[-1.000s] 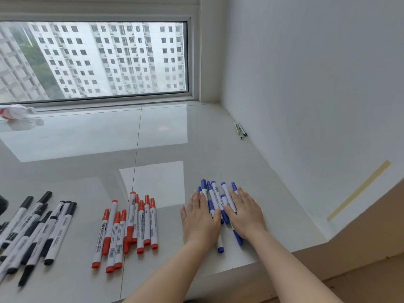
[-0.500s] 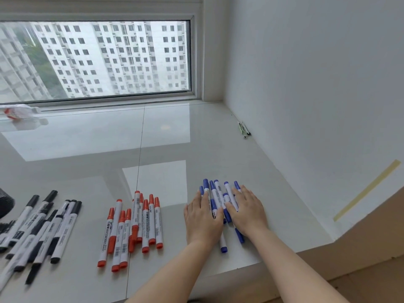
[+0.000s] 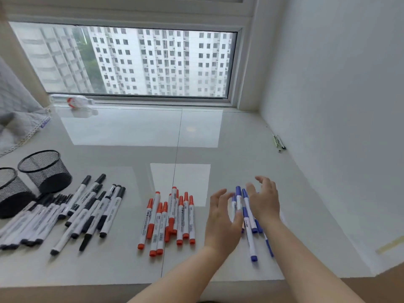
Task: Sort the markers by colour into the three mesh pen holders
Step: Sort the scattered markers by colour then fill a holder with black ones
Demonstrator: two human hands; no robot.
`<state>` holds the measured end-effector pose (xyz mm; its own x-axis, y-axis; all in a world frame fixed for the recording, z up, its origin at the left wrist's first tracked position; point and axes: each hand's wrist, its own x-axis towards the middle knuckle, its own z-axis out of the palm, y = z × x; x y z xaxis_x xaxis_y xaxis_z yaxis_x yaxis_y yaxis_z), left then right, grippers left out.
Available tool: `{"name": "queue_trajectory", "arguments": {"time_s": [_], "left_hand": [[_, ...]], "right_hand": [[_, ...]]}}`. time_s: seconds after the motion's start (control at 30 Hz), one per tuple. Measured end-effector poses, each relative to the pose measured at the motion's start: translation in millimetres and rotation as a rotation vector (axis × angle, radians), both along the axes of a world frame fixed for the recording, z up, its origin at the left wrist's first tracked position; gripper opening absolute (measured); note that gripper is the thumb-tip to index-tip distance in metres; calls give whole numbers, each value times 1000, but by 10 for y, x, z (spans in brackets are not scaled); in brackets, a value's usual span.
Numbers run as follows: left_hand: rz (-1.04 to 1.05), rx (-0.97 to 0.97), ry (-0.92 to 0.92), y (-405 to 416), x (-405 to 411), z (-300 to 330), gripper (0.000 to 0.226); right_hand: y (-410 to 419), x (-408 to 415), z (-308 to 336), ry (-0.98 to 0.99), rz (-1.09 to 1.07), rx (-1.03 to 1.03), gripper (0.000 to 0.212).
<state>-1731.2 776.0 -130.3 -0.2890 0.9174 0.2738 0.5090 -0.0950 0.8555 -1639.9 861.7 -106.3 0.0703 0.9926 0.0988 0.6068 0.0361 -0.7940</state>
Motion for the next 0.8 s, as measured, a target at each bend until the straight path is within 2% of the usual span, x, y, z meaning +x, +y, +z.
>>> {"name": "queue_trajectory", "arguments": {"time_s": [0.17, 0.43, 0.7, 0.8], "left_hand": [[219, 129, -139, -305, -794, 306, 28], [590, 84, -166, -1100, -2342, 278, 21], [888, 109, -42, -1928, -3582, 168, 25], [1068, 141, 56, -2150, -3974, 107, 38]], "right_hand": [[-267, -720, 146, 60, 132, 117, 32], [-884, -2109, 140, 97, 414, 112, 27], [-1308, -3432, 109, 67, 622, 49, 32], [-1326, -3790, 69, 19, 673, 50, 38]]}}
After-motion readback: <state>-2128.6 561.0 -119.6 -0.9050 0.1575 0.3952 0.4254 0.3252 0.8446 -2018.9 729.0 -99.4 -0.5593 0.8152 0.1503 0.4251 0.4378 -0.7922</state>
